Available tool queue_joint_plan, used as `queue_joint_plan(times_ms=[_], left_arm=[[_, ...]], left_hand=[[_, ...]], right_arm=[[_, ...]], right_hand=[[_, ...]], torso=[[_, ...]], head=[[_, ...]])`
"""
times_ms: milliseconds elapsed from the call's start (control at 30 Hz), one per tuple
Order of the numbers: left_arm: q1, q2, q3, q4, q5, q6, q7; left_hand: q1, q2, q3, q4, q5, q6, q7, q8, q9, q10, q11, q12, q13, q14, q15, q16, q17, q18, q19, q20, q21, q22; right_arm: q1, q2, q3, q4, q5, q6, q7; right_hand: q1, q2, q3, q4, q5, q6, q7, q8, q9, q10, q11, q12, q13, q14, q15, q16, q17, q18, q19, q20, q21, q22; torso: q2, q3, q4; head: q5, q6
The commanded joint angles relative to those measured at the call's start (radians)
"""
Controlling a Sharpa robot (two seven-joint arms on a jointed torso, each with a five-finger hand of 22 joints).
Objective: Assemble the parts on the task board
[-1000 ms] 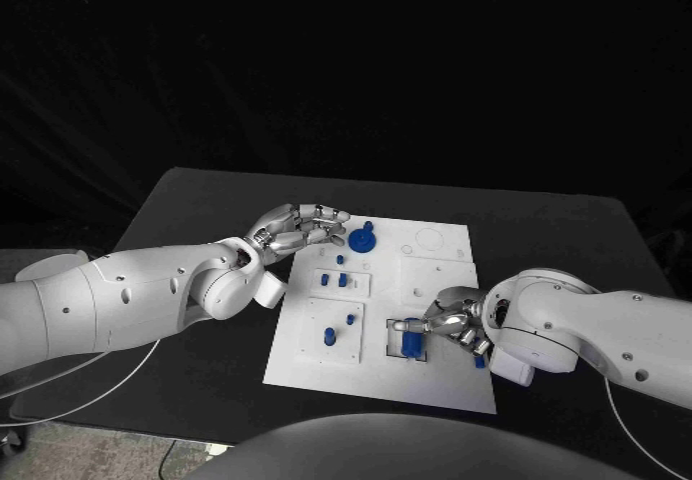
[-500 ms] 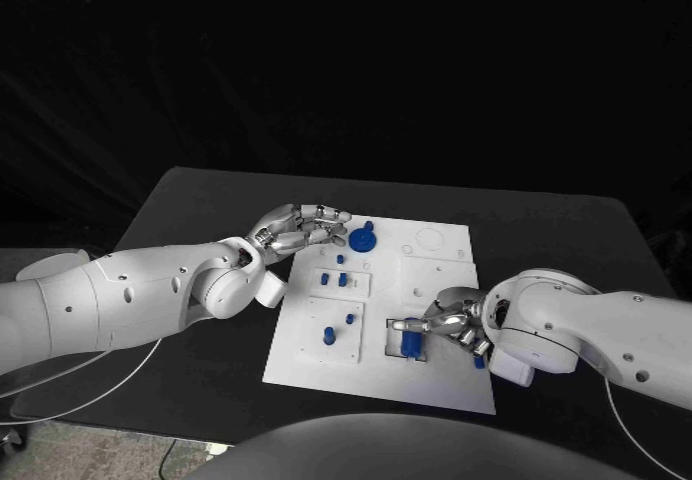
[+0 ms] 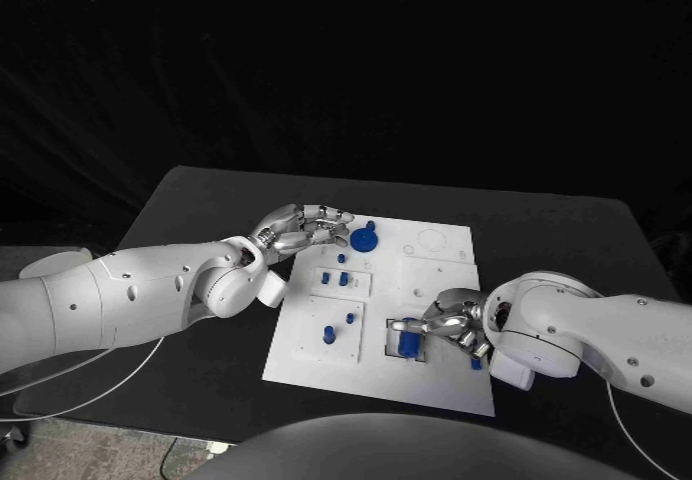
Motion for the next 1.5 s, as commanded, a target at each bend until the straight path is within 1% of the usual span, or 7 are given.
queue_joint_plan(times_ms=[33, 767, 967, 1067, 1200, 1333, 1500], left_arm=[[0.000, 0.002, 0.001, -0.001, 0.002, 0.022, 0.002], [0.000, 0.005, 0.001, -0.004, 0.002, 0.025, -0.007], [0.000, 0.005, 0.001, -0.004, 0.002, 0.025, -0.006], [0.000, 0.004, 0.001, -0.003, 0.002, 0.024, -0.007], [0.000, 0.004, 0.001, -0.004, 0.002, 0.021, -0.007], [0.000, 0.004, 0.001, -0.004, 0.002, 0.018, -0.008], [0.000, 0.004, 0.001, -0.004, 0.002, 0.019, -0.008]], left_hand=[[0.002, 0.008, 0.006, -0.002, 0.004, -0.001, 0.009, 0.000, -0.001, 0.000, 0.006, -0.004, -0.001, 0.002, 0.007, 0.003, -0.002, -0.009, 0.005, 0.003, 0.002, -0.001], [0.002, 0.008, 0.007, -0.003, 0.004, -0.001, 0.010, 0.000, -0.002, 0.000, 0.007, -0.004, -0.001, 0.003, 0.008, 0.004, -0.002, -0.009, 0.005, 0.003, 0.002, -0.001], [0.002, 0.008, 0.007, -0.003, 0.004, -0.001, 0.010, 0.000, -0.002, 0.000, 0.007, -0.004, -0.001, 0.003, 0.008, 0.004, -0.002, -0.009, 0.005, 0.003, 0.002, -0.001], [0.002, 0.008, 0.007, -0.003, 0.004, -0.001, 0.010, 0.000, -0.002, 0.000, 0.007, -0.004, -0.001, 0.003, 0.008, 0.004, -0.002, -0.009, 0.005, 0.003, 0.002, -0.001], [0.001, 0.009, 0.009, -0.002, 0.004, -0.001, 0.010, 0.000, -0.002, 0.001, 0.008, -0.004, -0.002, 0.003, 0.008, 0.004, -0.002, -0.010, 0.005, 0.003, 0.002, -0.001], [0.001, 0.009, 0.009, -0.002, 0.004, -0.001, 0.011, 0.000, -0.002, 0.001, 0.008, -0.003, -0.002, 0.003, 0.009, 0.004, -0.002, -0.010, 0.005, 0.003, 0.002, -0.001], [0.001, 0.009, 0.009, -0.002, 0.004, -0.001, 0.011, 0.000, -0.002, 0.002, 0.009, -0.003, -0.002, 0.003, 0.009, 0.005, -0.002, -0.010, 0.005, 0.003, 0.002, -0.001]], right_arm=[[0.005, -0.004, 0.001, 0.008, 0.005, -0.006, 0.006], [0.018, -0.025, 0.002, 0.017, 0.002, 0.009, 0.003], [0.040, -0.058, 0.002, 0.039, 0.003, 0.010, 0.005], [0.068, -0.092, 0.002, 0.058, -0.009, 0.021, 0.004], [0.105, -0.144, 0.002, 0.076, -0.065, 0.043, -0.002], [0.120, -0.187, -0.002, 0.082, -0.159, 0.072, -0.008], [0.122, -0.226, -0.011, 0.086, -0.298, 0.111, -0.014]], right_hand=[[0.002, 0.009, -0.006, 0.000, 0.007, 0.005, -0.003, 0.006, 0.004, 0.103, -0.002, 0.004, 0.263, 0.085, -0.001, 0.001, 0.160, 0.000, 0.033, 0.000, 0.001, 0.203], [0.018, 0.024, -0.010, -0.002, 0.020, -0.020, -0.002, 0.012, 0.017, 0.103, -0.003, 0.004, 0.263, 0.085, -0.003, 0.000, 0.157, 0.000, 0.032, -0.003, 0.000, 0.203], [0.034, 0.032, -0.010, -0.007, 0.046, -0.029, -0.001, 0.007, 0.011, 0.103, -0.001, 0.004, 0.263, 0.084, -0.002, 0.000, 0.155, 0.000, 0.032, -0.003, -0.001, 0.203], [0.054, 0.035, -0.009, -0.015, 0.080, -0.035, 0.002, -0.004, -0.004, 0.103, 0.001, 0.004, 0.263, 0.084, 0.000, 0.000, 0.155, 0.000, 0.032, -0.002, 0.000, 0.203], [0.079, 0.037, -0.008, -0.029, 0.134, -0.032, 0.005, -0.020, -0.028, 0.103, 0.004, 0.004, 0.263, 0.085, 0.002, 0.002, 0.158, -0.002, 0.034, 0.000, 0.005, 0.205], [0.105, 0.036, -0.003, -0.047, 0.202, -0.018, 0.005, -0.029, -0.049, 0.103, 0.004, 0.004, 0.263, 0.085, 0.003, 0.002, 0.158, -0.002, 0.035, 0.001, 0.007, 0.205], [0.142, 0.033, 0.010, -0.075, 0.261, 0.015, -0.001, -0.035, -0.072, 0.103, -0.001, 0.004, 0.263, 0.081, -0.001, -0.007, 0.139, -0.003, 0.037, 0.000, 0.012, 0.207]], torso=[[0.000, -0.0003, -0.0011], [0.001, 0.0000, -0.0012], [0.001, -0.0002, 0.0009], [0.000, -0.0014, 0.0019], [-0.003, -0.0036, -0.0022], [-0.005, -0.0073, -0.0032], [-0.004, -0.0082, -0.0092]], head=[[0.002, 0.000], [0.009, 0.000], [0.008, 0.000], [0.008, 0.000], [0.009, 0.000], [0.006, 0.000], [0.008, 0.000]])
